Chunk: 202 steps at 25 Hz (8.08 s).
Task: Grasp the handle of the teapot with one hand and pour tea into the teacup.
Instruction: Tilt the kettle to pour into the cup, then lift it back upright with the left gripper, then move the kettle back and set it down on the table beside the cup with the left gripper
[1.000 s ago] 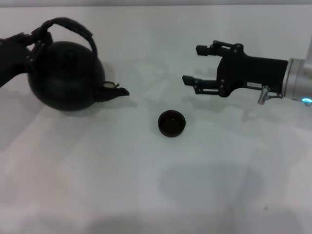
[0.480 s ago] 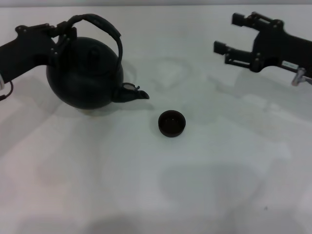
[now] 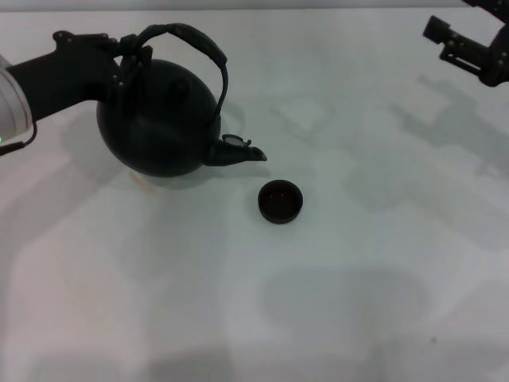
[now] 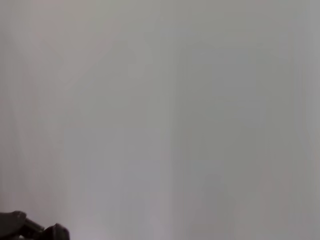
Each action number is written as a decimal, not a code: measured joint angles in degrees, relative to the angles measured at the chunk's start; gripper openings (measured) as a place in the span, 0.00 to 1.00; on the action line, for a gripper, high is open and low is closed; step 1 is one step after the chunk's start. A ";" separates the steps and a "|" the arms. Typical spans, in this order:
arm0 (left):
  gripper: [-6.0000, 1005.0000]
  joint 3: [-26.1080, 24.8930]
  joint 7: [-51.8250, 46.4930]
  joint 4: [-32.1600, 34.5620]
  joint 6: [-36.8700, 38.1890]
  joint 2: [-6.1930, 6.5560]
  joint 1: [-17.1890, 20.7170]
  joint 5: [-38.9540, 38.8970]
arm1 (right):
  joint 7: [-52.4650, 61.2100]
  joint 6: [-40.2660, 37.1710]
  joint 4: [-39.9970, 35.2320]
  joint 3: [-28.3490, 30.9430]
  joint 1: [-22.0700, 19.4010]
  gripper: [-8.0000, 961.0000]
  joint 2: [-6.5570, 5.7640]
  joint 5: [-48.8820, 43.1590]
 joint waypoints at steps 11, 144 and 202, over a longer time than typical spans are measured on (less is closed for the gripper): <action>0.18 0.69 -4.89 4.97 0.22 0.17 0.10 6.73 | -1.10 1.39 2.32 5.33 -0.64 0.88 -0.07 0.43; 0.16 5.00 -1.97 6.16 -2.84 0.30 4.90 0.49 | -3.05 -5.89 2.76 8.31 -0.27 0.88 -0.61 0.85; 0.22 -9.75 46.19 -46.71 20.60 0.17 -2.75 -39.89 | -1.09 -5.18 2.54 7.63 -0.77 0.88 -1.06 -0.02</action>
